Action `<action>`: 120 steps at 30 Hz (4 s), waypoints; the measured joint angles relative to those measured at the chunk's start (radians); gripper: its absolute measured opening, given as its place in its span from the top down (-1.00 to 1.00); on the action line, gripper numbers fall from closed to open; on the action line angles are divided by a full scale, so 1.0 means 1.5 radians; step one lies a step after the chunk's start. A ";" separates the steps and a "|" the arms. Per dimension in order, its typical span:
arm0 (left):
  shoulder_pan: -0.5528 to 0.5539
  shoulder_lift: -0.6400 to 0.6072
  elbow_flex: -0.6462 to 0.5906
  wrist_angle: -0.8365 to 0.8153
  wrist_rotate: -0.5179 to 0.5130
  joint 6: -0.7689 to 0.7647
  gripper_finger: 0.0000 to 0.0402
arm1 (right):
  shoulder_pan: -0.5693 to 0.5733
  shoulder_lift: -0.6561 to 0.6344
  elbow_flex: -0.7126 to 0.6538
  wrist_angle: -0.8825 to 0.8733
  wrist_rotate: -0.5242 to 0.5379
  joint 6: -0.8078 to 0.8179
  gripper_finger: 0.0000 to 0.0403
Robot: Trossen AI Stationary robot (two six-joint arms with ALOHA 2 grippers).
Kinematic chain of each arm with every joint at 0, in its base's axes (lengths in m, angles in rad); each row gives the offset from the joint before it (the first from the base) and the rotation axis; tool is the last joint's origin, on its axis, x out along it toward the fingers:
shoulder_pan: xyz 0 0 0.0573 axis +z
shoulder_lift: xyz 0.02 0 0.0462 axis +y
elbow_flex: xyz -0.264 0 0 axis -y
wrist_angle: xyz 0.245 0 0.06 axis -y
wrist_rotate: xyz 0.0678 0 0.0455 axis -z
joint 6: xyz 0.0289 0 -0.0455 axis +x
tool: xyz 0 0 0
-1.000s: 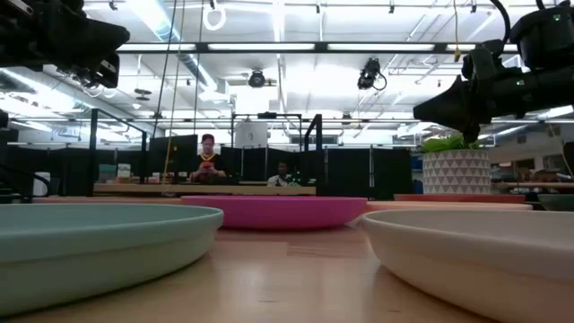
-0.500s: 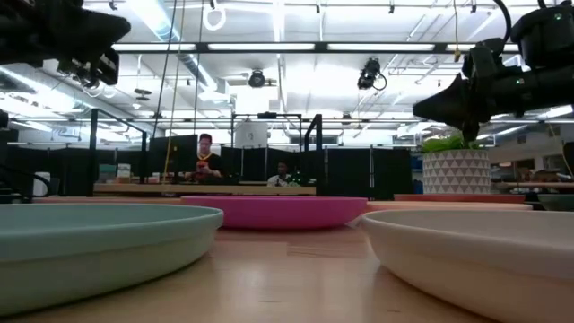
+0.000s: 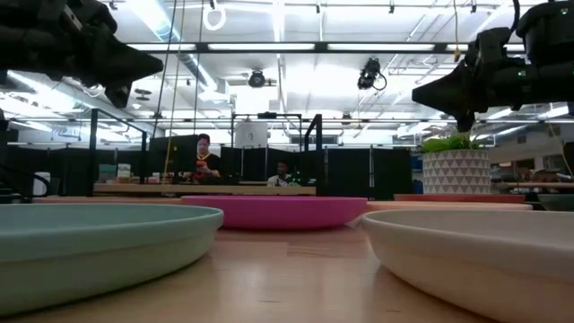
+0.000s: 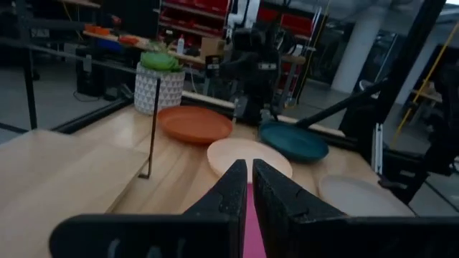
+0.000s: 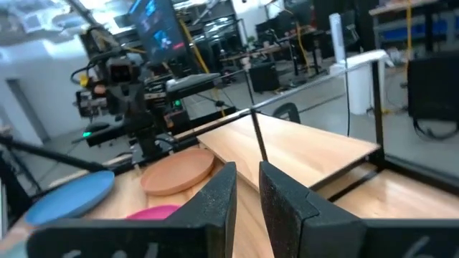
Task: Place and stack plates onto a shelf
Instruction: Put the orange plate on the shelf
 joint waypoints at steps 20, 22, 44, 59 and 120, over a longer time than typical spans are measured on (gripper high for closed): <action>0.001 0.007 0.000 0.067 0.000 -0.001 0.84 | 0.000 0.000 0.070 -0.145 -0.065 -0.189 0.66; 0.001 0.007 0.000 0.067 -0.002 0.003 0.84 | 0.000 0.005 0.089 -0.190 -0.056 -0.178 0.66; 0.001 0.007 0.000 0.071 -0.096 0.107 0.84 | 0.098 0.394 0.440 -0.812 0.041 -0.050 0.66; 0.001 0.007 0.021 0.068 -0.079 0.153 0.33 | 0.146 0.551 0.523 -1.080 0.037 -0.027 -0.12; 0.001 0.007 0.146 -0.066 -0.033 0.070 0.33 | 0.250 0.682 0.885 -1.190 -0.046 -0.117 0.87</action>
